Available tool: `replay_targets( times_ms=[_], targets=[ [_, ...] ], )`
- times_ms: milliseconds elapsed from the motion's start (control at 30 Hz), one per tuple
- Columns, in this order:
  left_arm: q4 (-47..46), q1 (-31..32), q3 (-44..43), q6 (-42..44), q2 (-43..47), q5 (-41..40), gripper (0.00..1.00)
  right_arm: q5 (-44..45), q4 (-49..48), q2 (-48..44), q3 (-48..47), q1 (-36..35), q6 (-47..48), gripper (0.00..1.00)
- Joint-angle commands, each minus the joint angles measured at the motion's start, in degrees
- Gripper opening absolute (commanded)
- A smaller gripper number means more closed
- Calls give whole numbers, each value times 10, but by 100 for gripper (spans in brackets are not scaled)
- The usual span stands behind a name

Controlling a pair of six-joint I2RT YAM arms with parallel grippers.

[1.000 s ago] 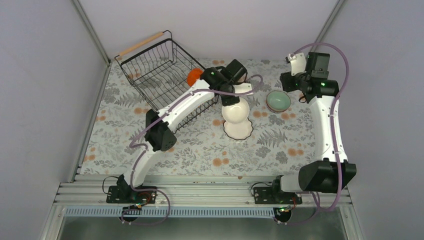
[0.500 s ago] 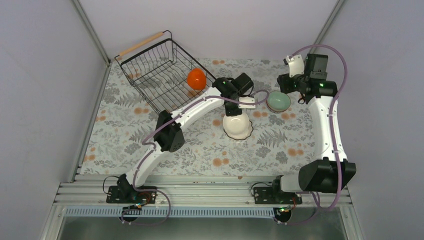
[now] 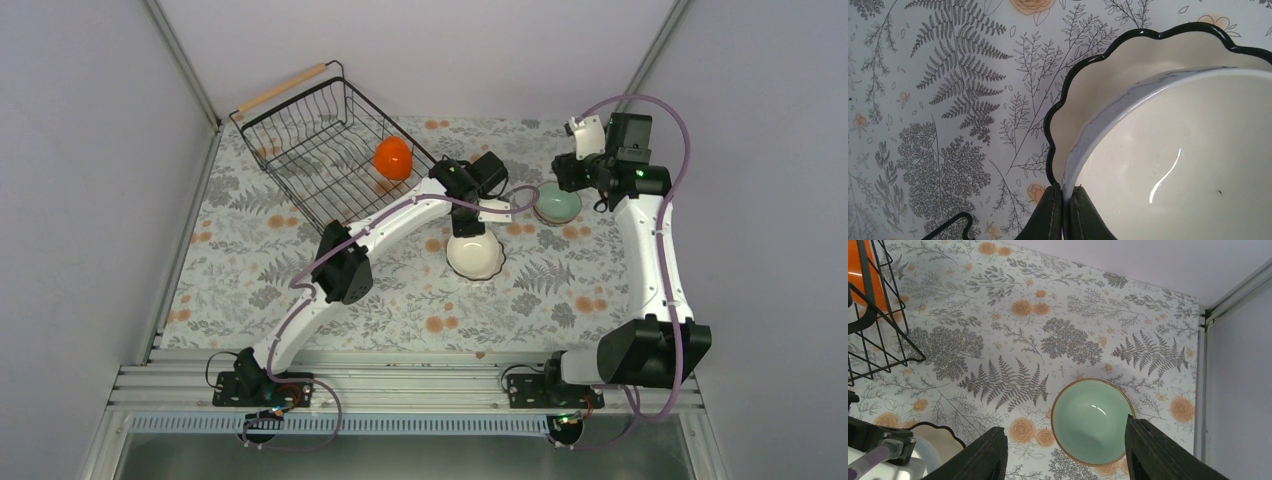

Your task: Unload the bowls from the dish rack

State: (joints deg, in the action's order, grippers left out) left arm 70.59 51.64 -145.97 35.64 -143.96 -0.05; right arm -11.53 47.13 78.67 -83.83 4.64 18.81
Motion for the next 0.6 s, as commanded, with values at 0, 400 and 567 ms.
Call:
replay_targets(
  times_ms=[0, 400, 567],
  targets=[
    [-1, 7, -23, 12, -10, 23, 2, -11, -12, -17, 5, 6, 5, 57],
    [2, 14, -26, 18, -42, -8, 3, -14, -13, -26, 19, 6, 9, 58],
    [6, 14, -22, 20, -42, -17, 11, -14, -15, -28, 31, 7, 13, 58]
  ],
)
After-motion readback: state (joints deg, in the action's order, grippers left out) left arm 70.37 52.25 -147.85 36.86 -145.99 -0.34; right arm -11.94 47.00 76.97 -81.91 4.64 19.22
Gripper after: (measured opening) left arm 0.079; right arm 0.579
